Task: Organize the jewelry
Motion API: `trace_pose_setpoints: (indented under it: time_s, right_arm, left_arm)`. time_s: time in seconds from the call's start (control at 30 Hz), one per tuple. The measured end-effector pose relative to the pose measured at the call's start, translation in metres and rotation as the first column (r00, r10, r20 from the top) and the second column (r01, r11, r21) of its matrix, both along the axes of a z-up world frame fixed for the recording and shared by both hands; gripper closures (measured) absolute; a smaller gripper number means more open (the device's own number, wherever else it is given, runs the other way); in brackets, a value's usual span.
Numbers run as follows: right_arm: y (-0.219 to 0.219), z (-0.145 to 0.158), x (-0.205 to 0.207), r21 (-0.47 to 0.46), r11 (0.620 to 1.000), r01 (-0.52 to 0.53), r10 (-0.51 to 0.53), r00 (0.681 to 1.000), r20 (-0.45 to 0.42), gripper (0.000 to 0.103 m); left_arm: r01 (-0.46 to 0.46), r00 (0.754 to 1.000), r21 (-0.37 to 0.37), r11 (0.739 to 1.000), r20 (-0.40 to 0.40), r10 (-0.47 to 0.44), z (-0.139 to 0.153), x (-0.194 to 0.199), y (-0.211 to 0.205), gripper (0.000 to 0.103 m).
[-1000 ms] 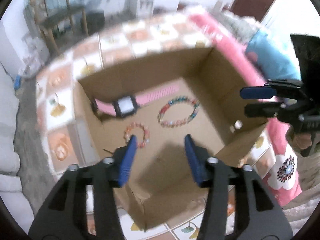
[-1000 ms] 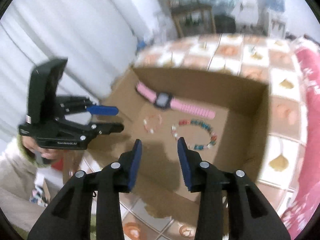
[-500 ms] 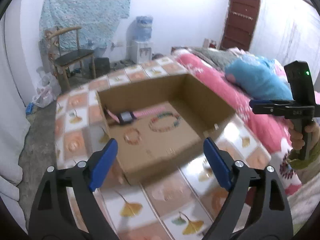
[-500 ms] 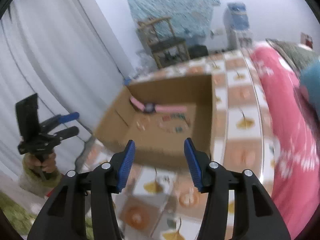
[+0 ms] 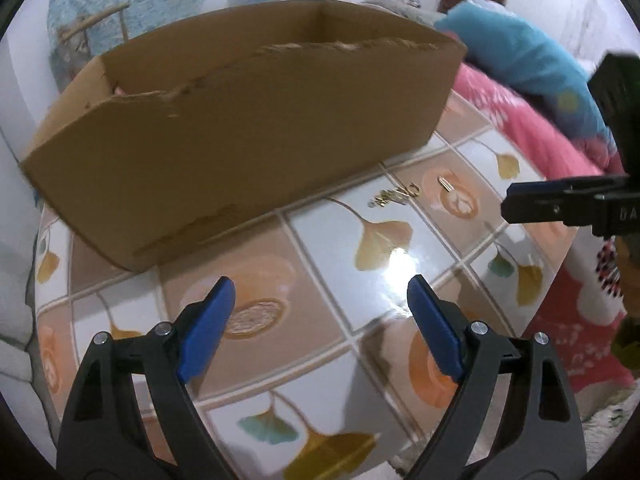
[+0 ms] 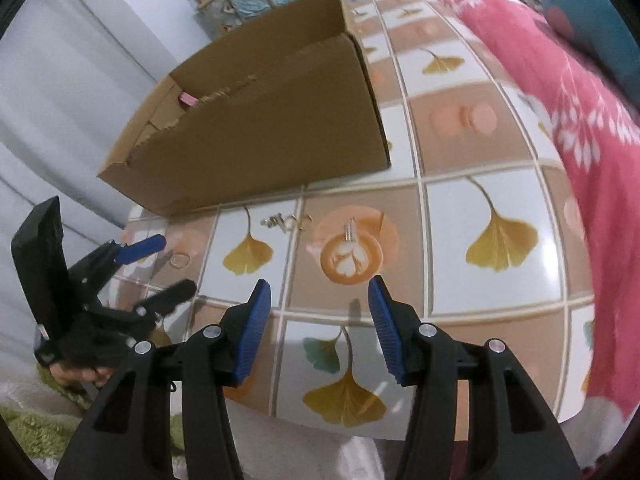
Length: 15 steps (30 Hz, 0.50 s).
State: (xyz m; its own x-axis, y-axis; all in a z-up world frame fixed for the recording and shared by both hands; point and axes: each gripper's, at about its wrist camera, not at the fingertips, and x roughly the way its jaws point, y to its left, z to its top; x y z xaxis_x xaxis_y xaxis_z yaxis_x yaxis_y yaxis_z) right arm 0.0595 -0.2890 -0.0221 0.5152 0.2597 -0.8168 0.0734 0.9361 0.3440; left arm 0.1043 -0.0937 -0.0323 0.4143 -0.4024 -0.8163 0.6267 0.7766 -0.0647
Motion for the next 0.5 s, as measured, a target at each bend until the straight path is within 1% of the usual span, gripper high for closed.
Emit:
trace_pose_setpoints:
  time_s: [0.1,0.17,0.27,0.37,0.4,0.47,0.5]
  right_arm:
    - [0.001,0.000,0.001,-0.016,1.000,0.007,-0.007,1.000,0.022,0.053]
    - [0.002,0.002,0.002,-0.022,1.000,0.007,-0.006,0.999,0.039,0.053]
    - [0.002,0.004,0.003,-0.041,0.999,0.007,-0.005,0.998,0.063,0.054]
    - [0.003,0.004,0.007,-0.062,0.998,0.007,-0.003,0.997,0.071,0.060]
    - [0.003,0.003,0.008,-0.065,0.998,0.007,-0.003,0.997,0.072,0.061]
    - [0.005,0.001,0.011,-0.075,0.997,0.007,-0.002,0.997,0.072,0.067]
    - [0.006,0.001,0.012,-0.078,0.997,0.008,-0.002,0.997,0.072,0.067]
  left_arm:
    - [0.022,1.000,-0.005,1.000,0.021,-0.022,-0.002,-0.005,-0.011,0.019]
    - [0.042,0.998,-0.008,0.999,0.056,-0.042,-0.001,-0.009,-0.019,0.019]
    - [0.072,0.992,0.003,0.997,0.104,-0.072,-0.001,-0.014,-0.033,0.026]
    - [0.100,0.985,0.016,0.995,0.140,-0.101,0.000,-0.017,-0.042,0.029]
    - [0.104,0.984,0.019,0.994,0.146,-0.106,0.000,-0.017,-0.043,0.031]
    - [0.115,0.981,0.028,0.993,0.156,-0.118,-0.002,-0.018,-0.047,0.034]
    - [0.119,0.980,0.032,0.992,0.158,-0.123,-0.003,-0.019,-0.048,0.034]
